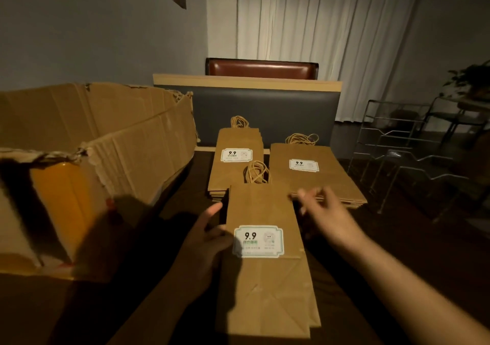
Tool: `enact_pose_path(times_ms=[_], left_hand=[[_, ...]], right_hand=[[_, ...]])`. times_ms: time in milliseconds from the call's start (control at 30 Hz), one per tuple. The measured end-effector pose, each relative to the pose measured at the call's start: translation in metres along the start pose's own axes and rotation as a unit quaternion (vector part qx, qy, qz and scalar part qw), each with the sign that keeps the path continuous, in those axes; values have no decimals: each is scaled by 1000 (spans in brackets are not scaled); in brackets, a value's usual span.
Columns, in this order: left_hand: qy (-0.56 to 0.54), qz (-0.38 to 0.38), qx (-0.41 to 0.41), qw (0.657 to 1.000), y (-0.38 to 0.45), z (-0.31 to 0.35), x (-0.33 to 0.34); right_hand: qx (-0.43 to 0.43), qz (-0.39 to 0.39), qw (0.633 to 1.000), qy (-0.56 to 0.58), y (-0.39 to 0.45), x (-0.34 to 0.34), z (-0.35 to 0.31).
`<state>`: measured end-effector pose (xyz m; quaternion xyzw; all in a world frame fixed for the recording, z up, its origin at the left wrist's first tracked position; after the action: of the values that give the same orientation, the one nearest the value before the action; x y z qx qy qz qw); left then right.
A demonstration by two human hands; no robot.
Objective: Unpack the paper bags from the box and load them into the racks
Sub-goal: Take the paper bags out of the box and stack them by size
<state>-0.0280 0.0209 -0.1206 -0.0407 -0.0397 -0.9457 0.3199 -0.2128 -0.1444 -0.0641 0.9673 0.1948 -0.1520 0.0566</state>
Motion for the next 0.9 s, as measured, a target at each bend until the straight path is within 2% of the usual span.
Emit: enact_pose_path(times_ms=[67, 133, 200, 267, 333, 467, 600, 667, 800, 900], left_hand=[[-51, 20, -32, 998, 1, 0, 0], [-88, 39, -57, 994, 1, -1, 2], [-93, 16, -49, 994, -2, -1, 4], [-78, -29, -31, 996, -7, 1, 6], [-50, -40, -17, 998, -10, 3, 5], [13, -14, 0, 1000, -7, 6, 5], [28, 8, 0, 1000, -10, 10, 11], [-2, 26, -20, 999, -8, 9, 9], [-4, 76, -42, 996, -5, 9, 5], [-29, 62, -57, 996, -6, 10, 6]], right_hand=[[52, -51, 992, 98, -30, 11, 13], [48, -30, 989, 133, -37, 18, 20], [46, 5, 983, 180, -40, 22, 24], [60, 8, 973, 224, -44, 24, 28], [79, -8, 967, 244, -47, 25, 31], [75, -48, 969, 232, -50, 31, 32], [93, -57, 961, 254, -48, 29, 34], [104, -40, 962, 250, -49, 25, 32], [92, 80, 950, 287, -45, 3, 30], [95, 68, 936, 332, -44, -13, 30]])
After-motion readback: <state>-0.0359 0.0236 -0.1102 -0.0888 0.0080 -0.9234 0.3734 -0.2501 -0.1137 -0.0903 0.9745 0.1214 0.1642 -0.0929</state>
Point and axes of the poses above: each hand's wrist, its own y-axis towards the middle knuckle, its own x-axis out of the palm, z = x × y, the point moved 2 cm from there along y, towards the middle knuckle, and after that the axes turned 8 degrees about z, right-handed, at the moved point
